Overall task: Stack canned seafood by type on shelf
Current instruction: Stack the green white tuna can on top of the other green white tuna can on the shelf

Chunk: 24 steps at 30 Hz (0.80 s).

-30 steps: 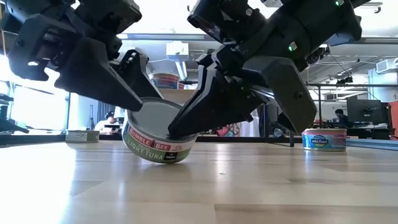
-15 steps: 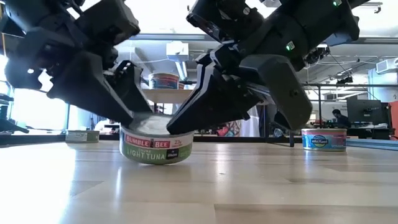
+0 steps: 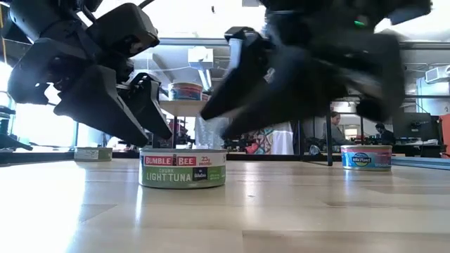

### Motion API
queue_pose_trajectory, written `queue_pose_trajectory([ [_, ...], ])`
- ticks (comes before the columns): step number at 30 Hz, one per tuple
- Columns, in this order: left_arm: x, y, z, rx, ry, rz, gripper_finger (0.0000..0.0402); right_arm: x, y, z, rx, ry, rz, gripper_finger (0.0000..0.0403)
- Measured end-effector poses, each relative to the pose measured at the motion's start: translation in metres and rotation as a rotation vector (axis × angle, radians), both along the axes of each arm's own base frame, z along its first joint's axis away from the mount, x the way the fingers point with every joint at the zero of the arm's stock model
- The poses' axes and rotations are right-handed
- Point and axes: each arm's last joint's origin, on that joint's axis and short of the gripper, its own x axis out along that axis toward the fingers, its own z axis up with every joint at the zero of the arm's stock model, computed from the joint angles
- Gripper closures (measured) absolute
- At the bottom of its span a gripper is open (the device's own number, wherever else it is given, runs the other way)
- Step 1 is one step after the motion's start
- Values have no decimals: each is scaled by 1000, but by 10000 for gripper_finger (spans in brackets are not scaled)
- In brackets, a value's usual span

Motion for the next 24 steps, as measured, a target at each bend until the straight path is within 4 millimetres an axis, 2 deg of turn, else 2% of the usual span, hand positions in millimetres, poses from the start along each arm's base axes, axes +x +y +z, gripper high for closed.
queue_pose_trajectory([
  [4,6,-3,6,-79,-72,-9,108,-3,5,-11,-86,5,35,142],
  [7,10,1,10,-128,-108,-16,114,-1,2,-18,-96,4,-4,134],
  [10,15,12,9,-159,-94,6,137,1,-1,-18,-63,0,-38,135],
  [18,18,35,4,-261,-26,18,260,1,-1,-18,-41,0,-58,148],
  [24,19,42,-13,-249,-9,82,339,0,0,-18,-40,-1,-56,151],
])
